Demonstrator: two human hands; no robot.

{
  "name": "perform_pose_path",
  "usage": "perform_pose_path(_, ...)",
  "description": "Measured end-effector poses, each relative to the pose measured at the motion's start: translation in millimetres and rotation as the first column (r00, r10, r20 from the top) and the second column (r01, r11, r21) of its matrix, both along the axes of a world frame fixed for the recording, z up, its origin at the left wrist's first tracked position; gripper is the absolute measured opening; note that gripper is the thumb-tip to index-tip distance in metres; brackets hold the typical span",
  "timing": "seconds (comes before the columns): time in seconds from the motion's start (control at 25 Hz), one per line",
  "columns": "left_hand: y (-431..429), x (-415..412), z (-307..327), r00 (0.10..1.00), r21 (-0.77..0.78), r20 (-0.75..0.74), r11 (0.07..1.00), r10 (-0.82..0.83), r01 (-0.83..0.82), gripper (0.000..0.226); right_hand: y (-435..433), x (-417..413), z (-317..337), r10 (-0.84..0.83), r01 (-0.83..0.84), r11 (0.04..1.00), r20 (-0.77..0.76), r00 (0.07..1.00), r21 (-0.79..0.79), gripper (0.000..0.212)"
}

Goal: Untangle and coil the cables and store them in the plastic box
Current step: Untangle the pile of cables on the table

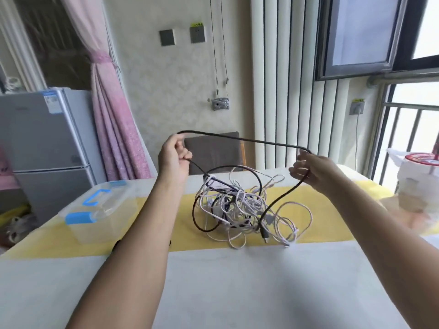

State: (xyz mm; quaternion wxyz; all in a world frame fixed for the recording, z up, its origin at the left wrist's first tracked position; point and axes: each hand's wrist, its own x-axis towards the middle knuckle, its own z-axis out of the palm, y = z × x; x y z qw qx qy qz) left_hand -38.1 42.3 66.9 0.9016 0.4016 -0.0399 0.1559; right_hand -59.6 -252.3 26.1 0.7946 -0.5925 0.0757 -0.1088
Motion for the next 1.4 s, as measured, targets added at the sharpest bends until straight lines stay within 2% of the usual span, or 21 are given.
perform_pose_path(0.12, 10, 15, 17, 0.999, -0.17, 0.02, 0.985, -0.028, 0.031, 0.034, -7, 10, -33, 0.151, -0.14, 0.98, -0.073, 0.986, 0.141, 0.038)
perform_pose_path(0.2, 17, 24, 15, 0.999, -0.196, 0.008, 0.98, -0.043, 0.044, 0.034, -13, 10, -61, 0.198, -0.19, 0.98, -0.148, 0.969, 0.067, 0.041)
perform_pose_path(0.28, 24, 27, 5, 0.998, -0.059, -0.045, 0.998, -0.042, 0.039, 0.034, -19, 7, -78, 0.208, -0.222, 0.973, -0.187, 0.96, -0.056, 0.039)
perform_pose_path(0.36, 29, 29, -13, 0.992, 0.178, -0.126, 0.983, -0.029, 0.051, 0.033, -27, 7, -78, 0.194, -0.215, 0.969, -0.165, 0.967, -0.119, 0.034)
perform_pose_path(0.48, 28, 27, -40, 0.975, 0.506, -0.223, 0.855, -0.001, 0.116, 0.031, -32, 9, -60, 0.113, -0.135, 0.974, -0.126, 0.986, -0.181, 0.03)
perform_pose_path(0.64, 15, 28, -75, 0.962, 0.641, -0.269, 0.755, 0.052, 0.138, 0.025, -32, 11, -57, 0.004, -0.067, 0.945, -0.194, 0.981, -0.32, 0.03)
perform_pose_path(0.72, 11, 29, -90, 0.956, 0.758, -0.24, 0.647, 0.168, 0.076, 0.016, -34, 11, -68, -0.118, -0.017, 0.879, -0.252, 0.961, -0.477, 0.026)
perform_pose_path(0.8, 8, 26, -101, 0.948, 0.841, -0.167, 0.541, 0.27, -0.006, 0.016, -38, 9, -81, -0.257, 0.066, 0.775, -0.217, 0.942, -0.629, 0.034)
perform_pose_path(0.84, 7, 25, -104, 0.948, 0.861, -0.134, 0.508, 0.289, -0.033, 0.02, -41, 9, -86, -0.317, 0.103, 0.68, -0.165, 0.934, -0.726, 0.035)
perform_pose_path(0.88, 5, 24, -105, 0.952, 0.869, -0.113, 0.494, 0.286, -0.045, 0.025, -43, 8, -90, -0.364, 0.119, 0.544, -0.106, 0.925, -0.83, 0.036)
perform_pose_path(0.92, 3, 24, -105, 0.956, 0.87, -0.104, 0.491, 0.275, -0.046, 0.03, -43, 7, -92, -0.383, 0.118, 0.411, -0.054, 0.922, -0.904, 0.038)
perform_pose_path(0.96, 2, 24, -105, 0.959, 0.868, -0.103, 0.495, 0.263, -0.043, 0.033, -39, 8, -91, -0.367, 0.129, 0.323, 0.002, 0.93, -0.937, 0.039)
perform_pose_path(1.0, 0, 24, -104, 0.962, 0.861, -0.105, 0.506, 0.251, -0.038, 0.033, -33, 8, -88, -0.311, 0.143, 0.291, 0.047, 0.949, -0.946, 0.039)
perform_pose_path(1.08, -2, 20, -100, 0.971, 0.825, -0.12, 0.564, 0.208, -0.019, 0.033, -11, 10, -81, -0.123, 0.124, 0.328, 0.088, 0.989, -0.937, 0.035)
perform_pose_path(1.16, -2, 15, -96, 0.982, 0.745, -0.156, 0.665, 0.104, 0.048, 0.032, 12, 14, -77, -0.007, 0.12, 0.406, 0.128, 0.992, -0.906, 0.035)
perform_pose_path(1.28, 3, 5, -89, 0.97, 0.542, -0.198, 0.809, -0.139, 0.226, 0.026, 33, 18, -77, 0.023, 0.119, 0.516, 0.152, 0.988, -0.848, 0.029)
perform_pose_path(1.4, 9, 0, -83, 0.963, 0.407, -0.175, 0.876, -0.203, 0.258, 0.023, 43, 21, -80, 0.04, 0.021, 0.496, 0.046, 0.998, -0.868, 0.025)
